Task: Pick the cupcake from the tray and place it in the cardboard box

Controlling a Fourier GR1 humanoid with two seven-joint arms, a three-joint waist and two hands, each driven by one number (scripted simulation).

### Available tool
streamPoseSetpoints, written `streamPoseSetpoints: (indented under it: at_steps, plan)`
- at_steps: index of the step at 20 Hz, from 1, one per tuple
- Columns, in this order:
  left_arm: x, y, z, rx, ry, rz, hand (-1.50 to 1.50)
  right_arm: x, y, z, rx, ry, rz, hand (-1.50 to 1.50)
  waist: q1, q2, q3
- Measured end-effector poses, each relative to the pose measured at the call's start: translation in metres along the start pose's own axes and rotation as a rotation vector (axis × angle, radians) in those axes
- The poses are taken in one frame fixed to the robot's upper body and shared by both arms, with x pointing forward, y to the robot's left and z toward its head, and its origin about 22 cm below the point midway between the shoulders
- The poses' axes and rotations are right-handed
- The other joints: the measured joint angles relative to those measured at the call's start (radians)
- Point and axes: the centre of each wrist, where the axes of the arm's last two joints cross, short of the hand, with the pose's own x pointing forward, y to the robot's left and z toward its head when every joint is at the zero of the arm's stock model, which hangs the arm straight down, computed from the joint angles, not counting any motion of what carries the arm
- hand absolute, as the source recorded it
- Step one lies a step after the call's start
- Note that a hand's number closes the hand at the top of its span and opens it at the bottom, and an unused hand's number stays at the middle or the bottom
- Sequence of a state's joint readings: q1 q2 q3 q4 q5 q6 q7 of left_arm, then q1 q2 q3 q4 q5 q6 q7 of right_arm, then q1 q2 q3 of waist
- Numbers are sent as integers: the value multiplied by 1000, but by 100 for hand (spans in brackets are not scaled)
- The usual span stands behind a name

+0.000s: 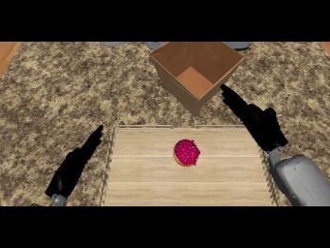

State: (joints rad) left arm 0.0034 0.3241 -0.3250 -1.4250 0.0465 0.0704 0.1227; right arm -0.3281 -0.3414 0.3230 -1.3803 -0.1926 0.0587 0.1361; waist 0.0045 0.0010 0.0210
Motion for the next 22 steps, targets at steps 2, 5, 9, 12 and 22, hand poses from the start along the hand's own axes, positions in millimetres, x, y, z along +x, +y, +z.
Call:
streamPoseSetpoints:
  at_steps: [2, 5, 9, 12, 22]
  plan:
    - [11, 9, -4, 15, -52, -18, 0, 19, -7, 1, -23, -58, 5, -150, -7, -3, -8]
    - [39, 30, -12, 53, -196, -67, 0, 67, -26, 0, -111, -213, 29, -150, -20, -12, -16]
    - [74, 49, -17, 71, -367, -108, 0, 109, -61, 19, -225, -280, 232, -150, -37, -19, -22]
    - [80, 60, -17, 57, -435, -119, 0, 116, -65, 39, -251, -321, 314, -150, -29, -12, -22]
    - [91, 67, -22, 42, -502, -136, 0, 130, -48, 66, -79, -367, 700, -150, -10, -4, -22]
